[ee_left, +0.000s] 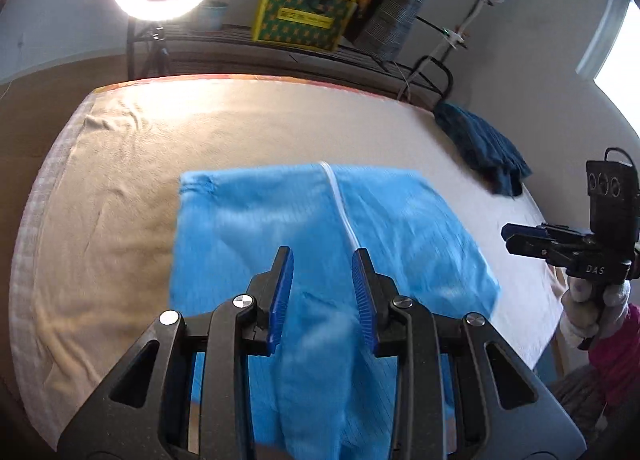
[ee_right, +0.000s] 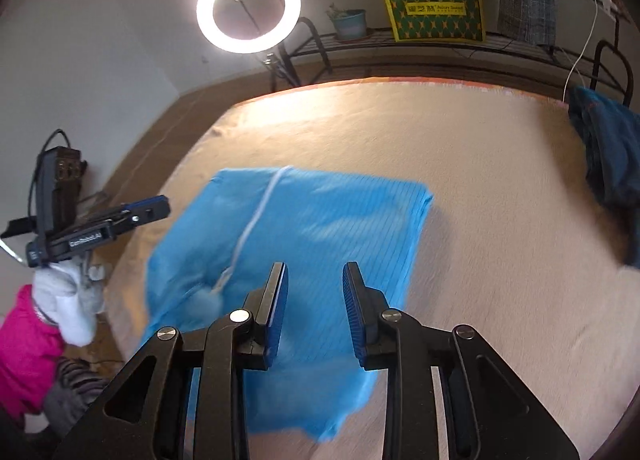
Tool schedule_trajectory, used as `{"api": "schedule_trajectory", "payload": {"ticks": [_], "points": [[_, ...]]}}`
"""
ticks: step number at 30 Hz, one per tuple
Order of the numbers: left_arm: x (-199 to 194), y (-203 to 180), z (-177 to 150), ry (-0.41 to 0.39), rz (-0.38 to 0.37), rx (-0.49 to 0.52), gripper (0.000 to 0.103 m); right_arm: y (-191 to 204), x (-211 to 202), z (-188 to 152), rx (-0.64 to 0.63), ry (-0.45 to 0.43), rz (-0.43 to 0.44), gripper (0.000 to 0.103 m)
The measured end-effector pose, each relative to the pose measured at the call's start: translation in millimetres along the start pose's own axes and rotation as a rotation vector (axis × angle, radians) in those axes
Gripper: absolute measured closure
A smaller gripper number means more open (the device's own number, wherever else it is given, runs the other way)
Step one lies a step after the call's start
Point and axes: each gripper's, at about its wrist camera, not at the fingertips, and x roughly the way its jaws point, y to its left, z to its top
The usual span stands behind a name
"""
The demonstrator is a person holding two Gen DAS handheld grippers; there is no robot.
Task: Fold large clothes
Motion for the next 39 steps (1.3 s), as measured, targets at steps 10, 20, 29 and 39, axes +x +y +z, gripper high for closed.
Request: {"api": "schedule_trajectory", "payload": {"ticks": [10,20,29,39], "points": [[8,-53,-52,0.149,-0.070,0.100,0.073,56,10,-80,-0.119,0.049,-0.008,0.065],[37,-66,-30,0.166,-0.140,0.073,0.073,93,32,-97,-0.201,0.029,-0.062,0.065],[47,-57,-14,0.180,-0.193,-0.002,0.073,126,74,-103,-0.394,0.041,-0.259,0.065],[57,-60,-2,0.192,-0.215,-0.028,0.073,138,79,-122,-0.539,0.045,-0.370,0.101]]}}
